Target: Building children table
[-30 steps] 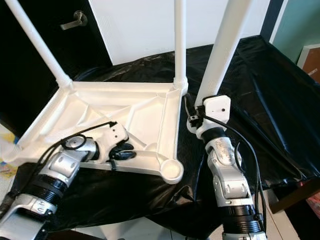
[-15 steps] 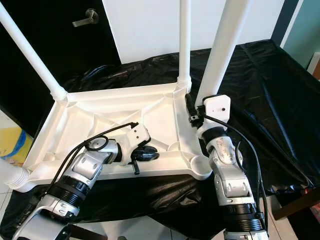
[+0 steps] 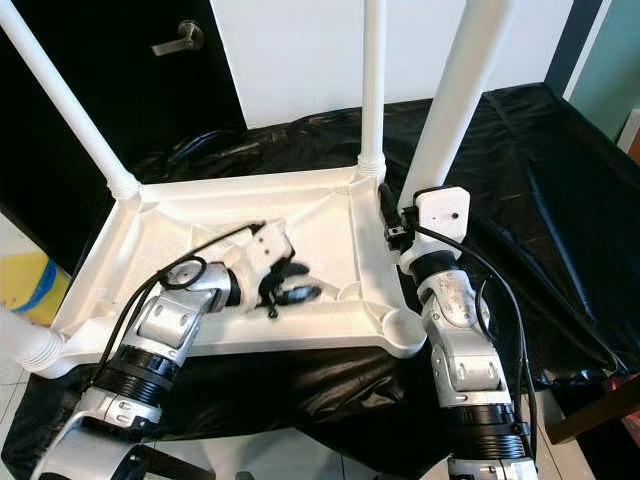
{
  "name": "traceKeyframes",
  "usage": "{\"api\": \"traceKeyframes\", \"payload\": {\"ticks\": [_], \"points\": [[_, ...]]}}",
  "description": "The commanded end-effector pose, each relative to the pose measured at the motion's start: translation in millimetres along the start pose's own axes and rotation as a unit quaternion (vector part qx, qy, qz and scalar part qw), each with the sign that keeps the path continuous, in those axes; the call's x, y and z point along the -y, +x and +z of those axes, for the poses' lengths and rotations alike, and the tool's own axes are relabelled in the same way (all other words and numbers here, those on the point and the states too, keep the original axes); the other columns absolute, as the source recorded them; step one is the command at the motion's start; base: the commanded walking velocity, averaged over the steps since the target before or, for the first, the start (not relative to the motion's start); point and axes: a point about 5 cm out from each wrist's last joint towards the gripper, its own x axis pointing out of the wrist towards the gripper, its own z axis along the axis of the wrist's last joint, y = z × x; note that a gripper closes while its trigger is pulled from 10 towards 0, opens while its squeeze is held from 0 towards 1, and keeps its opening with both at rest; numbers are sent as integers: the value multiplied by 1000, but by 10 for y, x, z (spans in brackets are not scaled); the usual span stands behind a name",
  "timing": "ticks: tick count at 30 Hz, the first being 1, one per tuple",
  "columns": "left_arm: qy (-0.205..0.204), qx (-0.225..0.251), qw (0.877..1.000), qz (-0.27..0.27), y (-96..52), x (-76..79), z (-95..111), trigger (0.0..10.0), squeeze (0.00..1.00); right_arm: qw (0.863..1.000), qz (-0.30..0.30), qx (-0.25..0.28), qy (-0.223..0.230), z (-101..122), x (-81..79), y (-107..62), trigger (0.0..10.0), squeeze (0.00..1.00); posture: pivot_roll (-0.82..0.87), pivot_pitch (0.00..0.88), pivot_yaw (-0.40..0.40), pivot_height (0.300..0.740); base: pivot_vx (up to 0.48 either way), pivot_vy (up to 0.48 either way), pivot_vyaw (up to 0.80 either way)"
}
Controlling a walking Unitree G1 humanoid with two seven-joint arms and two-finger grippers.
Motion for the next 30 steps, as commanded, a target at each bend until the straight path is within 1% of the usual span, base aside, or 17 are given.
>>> {"api": "traceKeyframes", "payload": {"ticks": [1, 3, 5, 6, 10, 11, 13, 14, 18, 20, 23, 24, 25, 26, 27, 28, 30], "points": [[-5, -9, 991, 130, -15, -75, -81, 10000, 0, 1000, -3, 9, 6, 27, -40, -1, 10000, 0, -155, 17, 67, 740, 0, 0, 0], [-5, -9, 991, 130, -15, -75, -81, 10000, 0, 1000, -3, 9, 6, 27, -40, -1, 10000, 0, -155, 17, 67, 740, 0, 0, 0], [-7, -9, 993, 115, 10, -22, -98, 10000, 0, 1000, -4, 10, 8, 33, -43, 9, 10000, 0, -158, 22, 60, 740, 0, 0, 0], [-3, -9, 995, 99, 32, 28, -115, 10000, 0, 1000, -3, 10, 8, 37, -53, 20, 10000, 0, -164, 29, 57, 740, 0, 0, 0], [-49, 25, 998, 3, 94, 300, -95, 10000, 0, 1000, -3, 8, 3, 41, -29, -17, 10000, 0, -173, 31, 55, 740, 0, 0, 0], [-49, 25, 998, 3, 94, 300, -95, 10000, 0, 1000, -3, 8, 3, 41, -29, -17, 10000, 0, -173, 31, 55, 740, 0, 0, 0], [-63, 29, 997, -35, 90, 404, -99, 10000, 0, 1000, -7, 7, -1, 38, -1, -28, 10000, 0, -177, 28, 60, 740, 0, 0, 0], [-63, 29, 997, -35, 90, 404, -99, 10000, 0, 1000, -7, 7, -1, 38, -1, -28, 10000, 0, -177, 28, 60, 740, 0, 0, 0], [-58, 17, 996, -59, 91, 471, -152, 10000, 0, 1000, -15, 9, -5, 41, 36, -26, 10000, 0, -187, 19, 68, 740, 0, 0, 0], [-50, -20, 995, -80, 116, 521, -283, 10000, 0, 999, -31, 17, -8, 60, 81, -14, 10000, 0, -203, 0, 87, 740, 0, 0, 0], [-50, -20, 995, -80, 116, 521, -283, 10000, 0, 999, -31, 17, -8, 60, 81, -14, 10000, 0, -203, 0, 87, 740, 0, 0, 0], [-48, -38, 995, -83, 132, 527, -346, 10000, 0, 999, -38, 20, -9, 67, 96, -10, 10000, 0, -207, 0, 94, 740, 0, 0, 0], [-48, -38, 995, -83, 132, 527, -346, 10000, 0, 999, -38, 20, -9, 67, 96, -10, 10000, 0, -207, 0, 94, 740, 0, 0, 0], [-38, -64, 994, -76, 162, 500, -420, 10000, 0, 999, -46, 24, -10, 76, 111, -3, 10000, 0, -211, 0, 100, 740, 0, 0, 0], [-19, -89, 995, -49, 197, 441, -489, 10000, 0, 998, -52, 28, -10, 83, 124, 1, 10000, 0, -215, 0, 107, 740, 0, 0, 0], [-19, -89, 995, -49, 197, 441, -489, 10000, 0, 998, -52, 28, -10, 83, 124, 1, 10000, 0, -215, 0, 107, 740, 0, 0, 0], [-11, -131, 991, 14, 240, 292, -587, 10000, 0, 998, -60, 33, -12, 97, 144, 12, 10000, 0, -219, 0, 110, 740, 0, 0, 0]]}}
